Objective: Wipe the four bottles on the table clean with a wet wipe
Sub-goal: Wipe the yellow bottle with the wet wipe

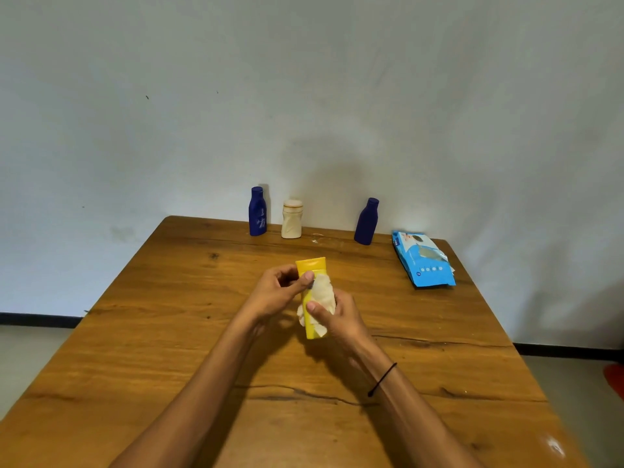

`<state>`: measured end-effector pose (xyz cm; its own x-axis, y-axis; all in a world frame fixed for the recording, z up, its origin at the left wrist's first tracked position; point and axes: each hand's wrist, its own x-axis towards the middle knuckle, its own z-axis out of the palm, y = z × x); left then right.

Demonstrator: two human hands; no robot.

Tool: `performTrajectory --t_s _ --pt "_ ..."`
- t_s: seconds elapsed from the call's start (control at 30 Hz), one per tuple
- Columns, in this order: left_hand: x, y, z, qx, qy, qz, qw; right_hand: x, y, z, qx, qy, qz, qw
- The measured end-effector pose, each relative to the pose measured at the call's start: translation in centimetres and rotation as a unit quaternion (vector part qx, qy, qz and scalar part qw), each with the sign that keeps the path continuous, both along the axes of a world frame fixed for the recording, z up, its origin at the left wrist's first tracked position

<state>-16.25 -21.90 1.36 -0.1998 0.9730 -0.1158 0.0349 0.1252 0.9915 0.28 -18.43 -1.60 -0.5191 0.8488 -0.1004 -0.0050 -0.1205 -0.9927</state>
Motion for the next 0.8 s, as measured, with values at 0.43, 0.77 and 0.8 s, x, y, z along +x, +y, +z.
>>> performTrajectory --t_s 0.43,0.77,0.8 --pt "0.8 0.6 -1.5 0.003 -0.104 0.161 0.981 0.5 -0.9 -0.5 -0.093 0.039 0.028 0.995" --pt "1.4 0.8 -2.3 0.001 -0.134 0.186 0.973 -0.6 -0.7 -1.0 0.075 -0.136 -0.16 0.975" --pt "1.5 0.8 -2.2 0.002 -0.137 0.19 0.972 -0.9 -0.8 -1.3 0.07 -0.136 -0.178 0.972"
